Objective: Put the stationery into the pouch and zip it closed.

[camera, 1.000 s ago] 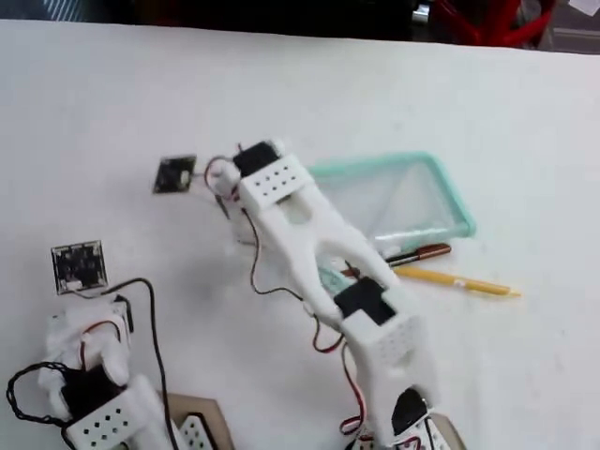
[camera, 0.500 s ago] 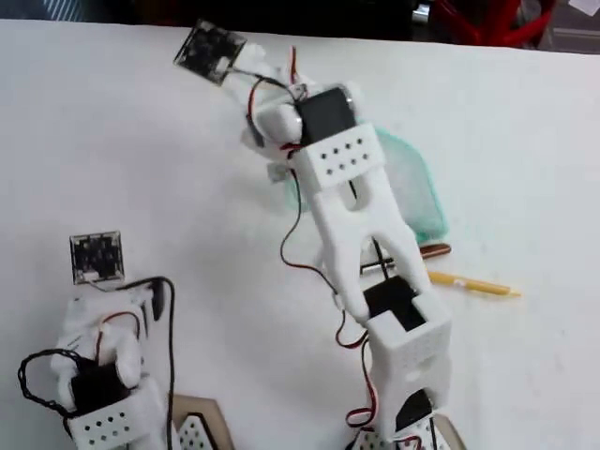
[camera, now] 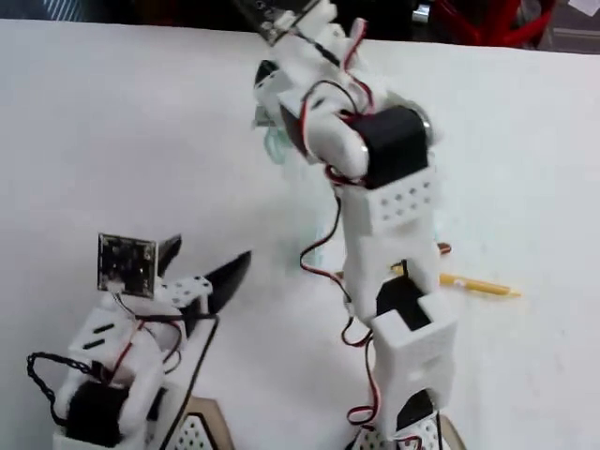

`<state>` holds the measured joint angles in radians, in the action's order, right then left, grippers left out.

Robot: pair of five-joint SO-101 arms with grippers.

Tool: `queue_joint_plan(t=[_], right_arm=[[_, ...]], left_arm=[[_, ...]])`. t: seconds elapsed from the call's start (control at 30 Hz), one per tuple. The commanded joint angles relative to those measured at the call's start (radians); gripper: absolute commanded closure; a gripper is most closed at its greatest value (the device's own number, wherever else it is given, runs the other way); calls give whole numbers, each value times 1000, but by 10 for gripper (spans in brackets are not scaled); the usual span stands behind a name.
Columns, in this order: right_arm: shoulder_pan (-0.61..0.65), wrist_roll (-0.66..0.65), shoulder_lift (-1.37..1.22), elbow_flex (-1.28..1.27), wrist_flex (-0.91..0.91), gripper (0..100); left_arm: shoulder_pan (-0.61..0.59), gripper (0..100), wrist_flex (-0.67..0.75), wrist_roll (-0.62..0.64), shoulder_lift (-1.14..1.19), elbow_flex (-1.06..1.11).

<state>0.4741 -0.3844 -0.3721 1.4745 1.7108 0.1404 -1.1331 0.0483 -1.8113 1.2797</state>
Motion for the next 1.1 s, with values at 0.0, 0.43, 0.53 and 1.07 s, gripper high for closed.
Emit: queue_joint_plan(t=[0.0,0.43,0.53,1.07], right_arm=[[-25,74,88,94,4,981],[-24,80,134,-35,1,981],[-24,51,128,-37,-27,981],[176,-242,139,-180,8,981]], left_arm=[[82,653,63,14,13,-94],[114,631,140,-81,8,-157],[47,631,141,-130,8,-158],[-19,631,140,-173,8,-157]])
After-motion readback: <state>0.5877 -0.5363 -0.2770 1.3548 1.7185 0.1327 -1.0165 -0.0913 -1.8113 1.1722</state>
